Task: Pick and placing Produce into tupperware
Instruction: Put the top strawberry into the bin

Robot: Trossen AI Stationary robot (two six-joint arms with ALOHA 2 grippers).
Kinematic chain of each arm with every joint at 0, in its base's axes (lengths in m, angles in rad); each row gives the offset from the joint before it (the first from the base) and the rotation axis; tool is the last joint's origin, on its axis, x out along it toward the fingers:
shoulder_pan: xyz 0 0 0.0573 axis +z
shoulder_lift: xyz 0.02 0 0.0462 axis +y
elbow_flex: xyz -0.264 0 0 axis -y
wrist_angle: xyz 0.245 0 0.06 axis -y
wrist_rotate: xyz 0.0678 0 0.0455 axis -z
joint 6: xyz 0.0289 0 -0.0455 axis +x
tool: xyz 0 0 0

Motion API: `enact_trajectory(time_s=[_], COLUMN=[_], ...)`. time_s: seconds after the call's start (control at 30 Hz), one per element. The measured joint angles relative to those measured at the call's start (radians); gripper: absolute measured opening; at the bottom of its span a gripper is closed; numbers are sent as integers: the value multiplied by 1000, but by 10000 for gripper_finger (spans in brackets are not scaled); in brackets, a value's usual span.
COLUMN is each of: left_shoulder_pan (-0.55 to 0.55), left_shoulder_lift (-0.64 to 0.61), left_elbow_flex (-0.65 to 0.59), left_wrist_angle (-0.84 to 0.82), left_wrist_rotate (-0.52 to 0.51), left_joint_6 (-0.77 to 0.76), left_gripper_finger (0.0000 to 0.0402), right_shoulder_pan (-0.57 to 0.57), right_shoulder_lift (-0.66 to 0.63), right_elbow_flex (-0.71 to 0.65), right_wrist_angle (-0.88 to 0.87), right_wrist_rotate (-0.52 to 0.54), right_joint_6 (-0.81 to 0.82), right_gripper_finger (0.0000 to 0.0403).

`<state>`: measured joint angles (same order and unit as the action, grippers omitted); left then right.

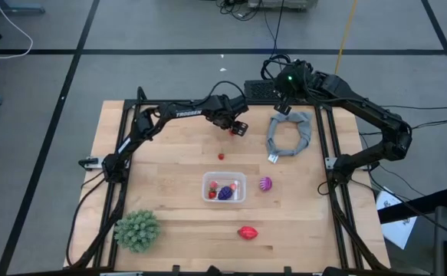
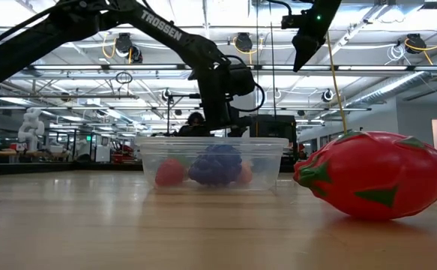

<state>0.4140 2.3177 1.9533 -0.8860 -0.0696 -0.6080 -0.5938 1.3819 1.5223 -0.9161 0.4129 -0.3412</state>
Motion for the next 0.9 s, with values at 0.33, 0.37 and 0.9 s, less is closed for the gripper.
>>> enact_trajectory(time_s=[0.33,0.37,0.9], left_shoulder_pan=[-13,-13,-17], left_shoulder_lift=[0,0,0], left_elbow_flex=[0,0,0], left_wrist_angle=[26,26,18], left_wrist_rotate=[14,21,52], left_joint_6=[-3,-3,27], left_gripper_finger=[187,179,143], right_shoulder_pan=[0,0,0], right_shoulder_lift=[0,0,0], right_elbow_flex=[0,0,0], right_wrist_angle=[2,2,2], right_wrist_rotate=[0,0,0], right_joint_6=[2,9,15], right_gripper_finger=[177,177,177])
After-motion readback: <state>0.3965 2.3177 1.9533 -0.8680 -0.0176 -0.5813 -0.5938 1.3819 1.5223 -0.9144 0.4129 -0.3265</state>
